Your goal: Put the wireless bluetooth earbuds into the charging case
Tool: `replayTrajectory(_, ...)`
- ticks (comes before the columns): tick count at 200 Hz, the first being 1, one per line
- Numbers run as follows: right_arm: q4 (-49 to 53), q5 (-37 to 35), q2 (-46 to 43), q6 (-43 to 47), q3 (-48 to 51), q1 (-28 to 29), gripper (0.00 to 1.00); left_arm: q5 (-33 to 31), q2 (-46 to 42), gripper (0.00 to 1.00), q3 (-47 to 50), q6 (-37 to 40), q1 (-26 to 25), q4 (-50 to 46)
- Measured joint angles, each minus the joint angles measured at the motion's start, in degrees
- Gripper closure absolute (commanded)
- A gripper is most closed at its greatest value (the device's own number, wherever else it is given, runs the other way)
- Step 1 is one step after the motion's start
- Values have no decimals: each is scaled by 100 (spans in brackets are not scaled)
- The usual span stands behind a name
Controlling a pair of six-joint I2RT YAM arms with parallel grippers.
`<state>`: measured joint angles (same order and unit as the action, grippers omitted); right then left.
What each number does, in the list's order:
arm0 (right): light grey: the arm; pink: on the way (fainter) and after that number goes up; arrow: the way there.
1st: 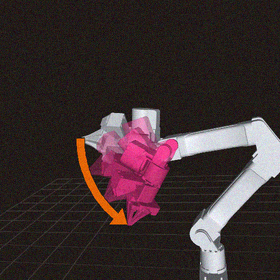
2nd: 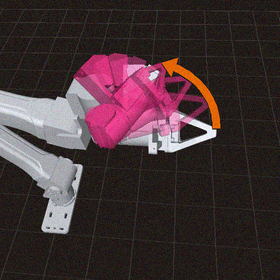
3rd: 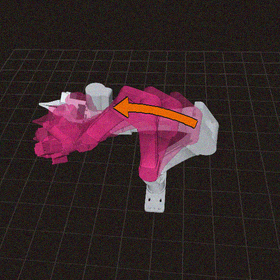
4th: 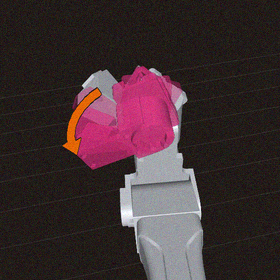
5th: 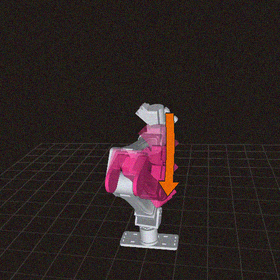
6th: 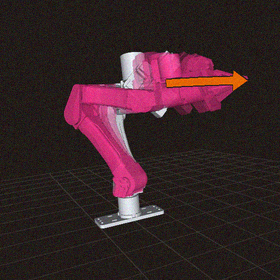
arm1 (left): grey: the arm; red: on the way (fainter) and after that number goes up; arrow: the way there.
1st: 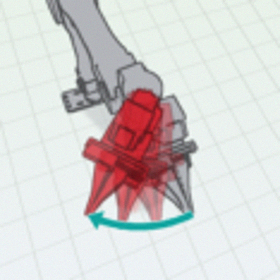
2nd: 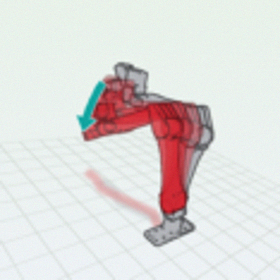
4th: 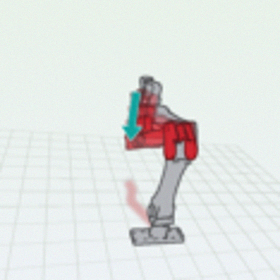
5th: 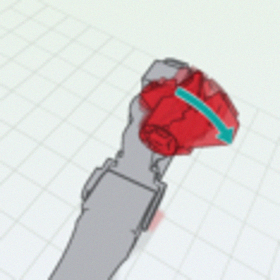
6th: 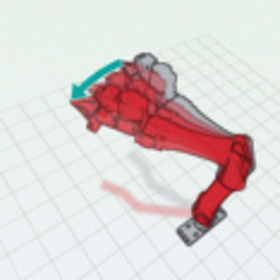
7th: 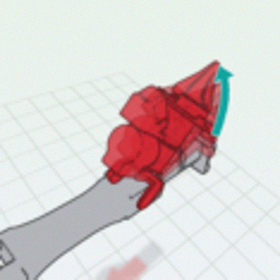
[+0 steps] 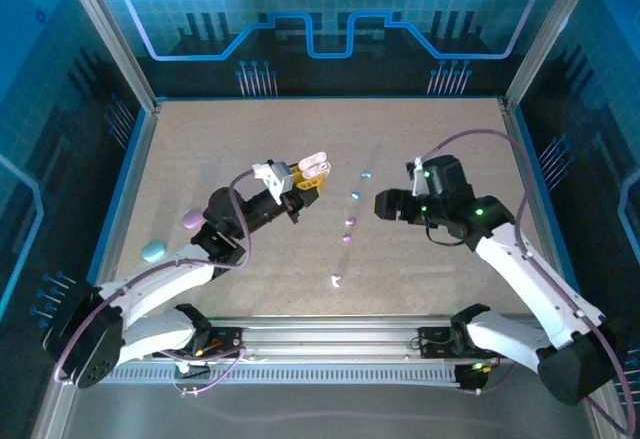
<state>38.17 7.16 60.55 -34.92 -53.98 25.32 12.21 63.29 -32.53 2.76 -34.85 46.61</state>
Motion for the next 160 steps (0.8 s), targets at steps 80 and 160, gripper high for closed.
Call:
replayTrajectory(80, 160, -4, 1810, -774, 424, 1606, 46, -411, -841, 77, 275, 369, 15, -509)
replayTrajectory(160, 214, -221, 3370, -741, -531, 2566, 47, -754, -1106, 77, 326, 520, 15, -715)
